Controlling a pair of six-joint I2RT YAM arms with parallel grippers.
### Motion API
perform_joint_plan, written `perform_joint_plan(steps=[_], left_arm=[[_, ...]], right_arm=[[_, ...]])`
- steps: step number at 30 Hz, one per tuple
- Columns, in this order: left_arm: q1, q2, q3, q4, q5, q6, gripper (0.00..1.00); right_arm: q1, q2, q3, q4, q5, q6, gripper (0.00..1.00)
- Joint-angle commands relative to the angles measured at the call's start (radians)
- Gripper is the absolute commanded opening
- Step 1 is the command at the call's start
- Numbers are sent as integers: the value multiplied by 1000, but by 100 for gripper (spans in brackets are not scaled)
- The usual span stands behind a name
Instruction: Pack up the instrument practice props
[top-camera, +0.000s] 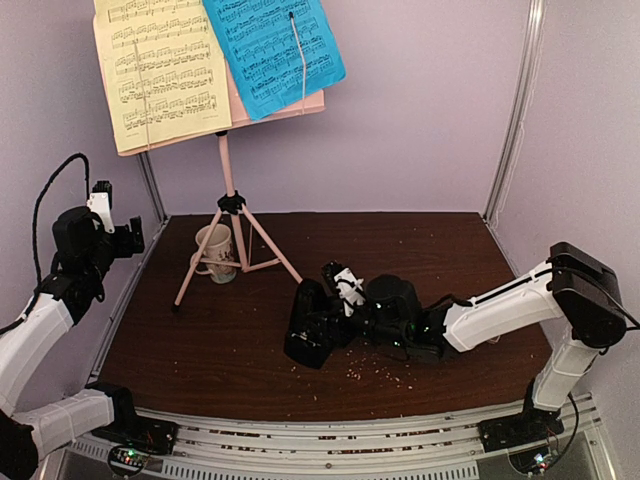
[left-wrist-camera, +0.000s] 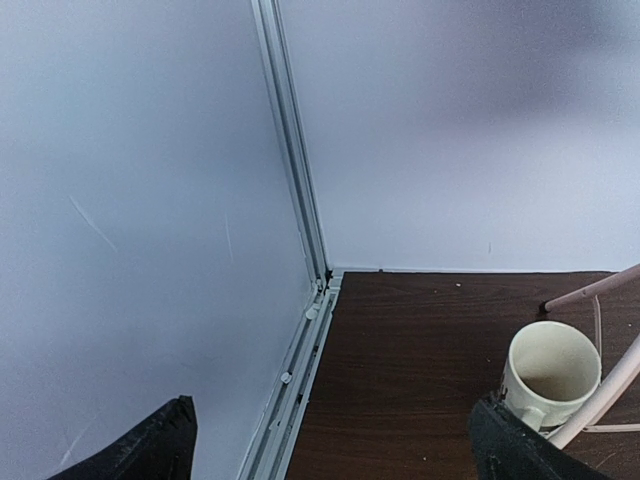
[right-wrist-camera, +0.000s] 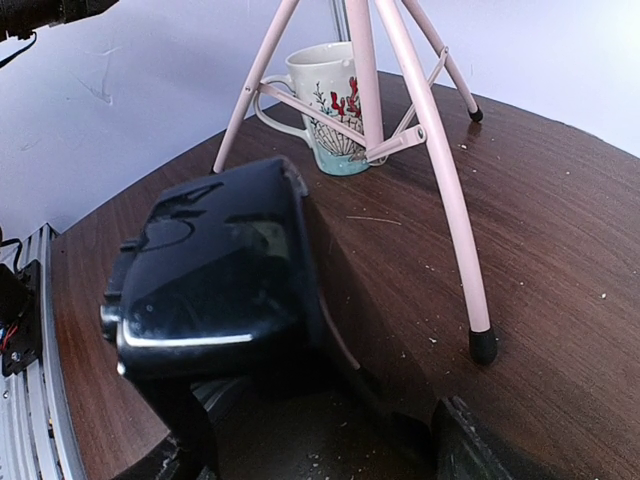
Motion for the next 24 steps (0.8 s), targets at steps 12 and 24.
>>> perform_joint_plan(steps=[12, 24], left_arm=[[3, -1, 2, 29, -1, 7, 98], [3, -1, 2, 31, 2, 5, 98]], right_arm=[[-12, 18, 13, -29, 35, 41, 70], [-13, 29, 43, -66, 40, 46, 73]])
